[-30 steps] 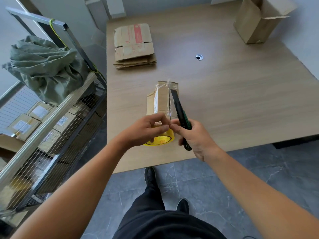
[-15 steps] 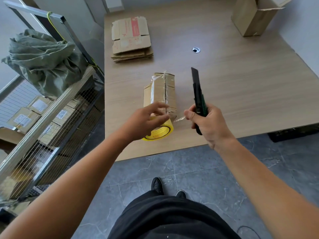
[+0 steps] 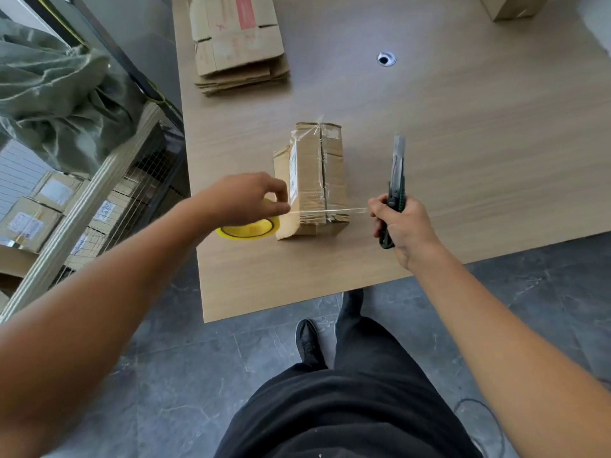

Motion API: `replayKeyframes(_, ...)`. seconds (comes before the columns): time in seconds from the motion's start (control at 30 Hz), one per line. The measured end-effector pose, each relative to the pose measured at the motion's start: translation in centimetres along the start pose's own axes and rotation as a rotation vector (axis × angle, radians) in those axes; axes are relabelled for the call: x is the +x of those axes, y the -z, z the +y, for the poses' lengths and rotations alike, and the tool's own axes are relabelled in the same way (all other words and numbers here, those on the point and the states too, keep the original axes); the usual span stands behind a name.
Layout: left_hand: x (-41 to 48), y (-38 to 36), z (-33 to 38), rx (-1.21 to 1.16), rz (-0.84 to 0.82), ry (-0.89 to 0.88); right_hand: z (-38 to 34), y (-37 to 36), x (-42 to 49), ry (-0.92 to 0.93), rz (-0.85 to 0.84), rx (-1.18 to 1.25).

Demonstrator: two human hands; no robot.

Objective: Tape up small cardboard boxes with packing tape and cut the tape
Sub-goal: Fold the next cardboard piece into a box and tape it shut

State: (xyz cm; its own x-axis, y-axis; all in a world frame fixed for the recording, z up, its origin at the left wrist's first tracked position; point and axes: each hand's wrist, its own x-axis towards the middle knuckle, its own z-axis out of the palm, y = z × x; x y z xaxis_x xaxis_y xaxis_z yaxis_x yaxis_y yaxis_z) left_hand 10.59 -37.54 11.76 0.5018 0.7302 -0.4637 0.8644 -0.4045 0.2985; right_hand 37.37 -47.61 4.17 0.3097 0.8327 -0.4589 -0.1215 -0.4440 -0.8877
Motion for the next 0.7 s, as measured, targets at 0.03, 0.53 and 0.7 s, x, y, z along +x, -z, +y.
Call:
replayKeyframes(0.03, 1.5, -0.5, -0.5, -0.006, -0.017, 0.026, 0.8, -0.2, 1.3, -0.032, -0.002, -0.011)
replayKeyframes(0.53, 6.9, -7.0, -2.2, -0.178, -0.044, 0.252, 2.8, -0.7, 8.5, -0.027, -0.078, -0.728)
replayKeyframes(0.7, 7.0, -7.3, -1.2, -0.150, -0.007, 0.240, -1.3, -2.7, 5.0, 0.169, -0.085, -0.653)
